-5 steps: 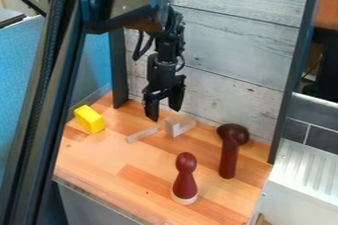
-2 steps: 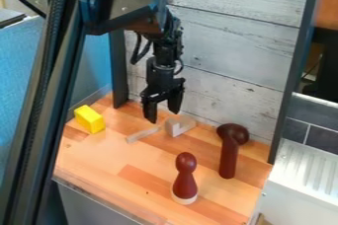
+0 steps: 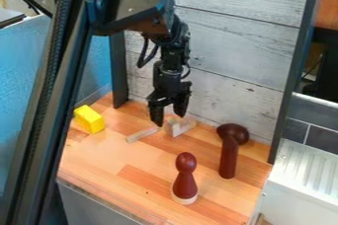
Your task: Move the L to the left side of the table
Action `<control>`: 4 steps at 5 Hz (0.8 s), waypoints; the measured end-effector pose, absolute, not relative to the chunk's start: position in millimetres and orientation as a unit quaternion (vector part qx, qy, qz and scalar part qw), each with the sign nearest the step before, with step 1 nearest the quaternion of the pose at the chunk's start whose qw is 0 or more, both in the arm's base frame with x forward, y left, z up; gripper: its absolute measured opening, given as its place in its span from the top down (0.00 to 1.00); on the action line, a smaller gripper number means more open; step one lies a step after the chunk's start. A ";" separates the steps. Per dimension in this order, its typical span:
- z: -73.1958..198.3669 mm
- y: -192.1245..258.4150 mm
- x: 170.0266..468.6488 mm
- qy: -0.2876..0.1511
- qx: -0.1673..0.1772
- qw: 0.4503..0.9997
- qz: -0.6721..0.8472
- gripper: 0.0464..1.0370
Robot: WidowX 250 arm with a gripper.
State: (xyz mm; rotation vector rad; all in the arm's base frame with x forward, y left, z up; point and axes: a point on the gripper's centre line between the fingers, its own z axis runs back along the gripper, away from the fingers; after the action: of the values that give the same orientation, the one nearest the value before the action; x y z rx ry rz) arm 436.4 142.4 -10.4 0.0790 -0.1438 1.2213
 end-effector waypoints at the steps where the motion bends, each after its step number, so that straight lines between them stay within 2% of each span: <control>1: -16.6 134.1 440.9 -0.084 0.036 0.829 0.552 0.12; 2: -19.9 135.8 442.9 -0.091 0.038 0.832 0.546 0.24; 3: -32.8 144.5 441.7 -0.062 0.047 0.837 0.541 0.55; 4: -34.1 160.2 443.7 -0.045 0.044 0.827 0.559 0.75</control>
State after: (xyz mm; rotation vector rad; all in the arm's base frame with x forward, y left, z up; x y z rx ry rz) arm 443.7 160.2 -34.1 0.0929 -0.0946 1.1881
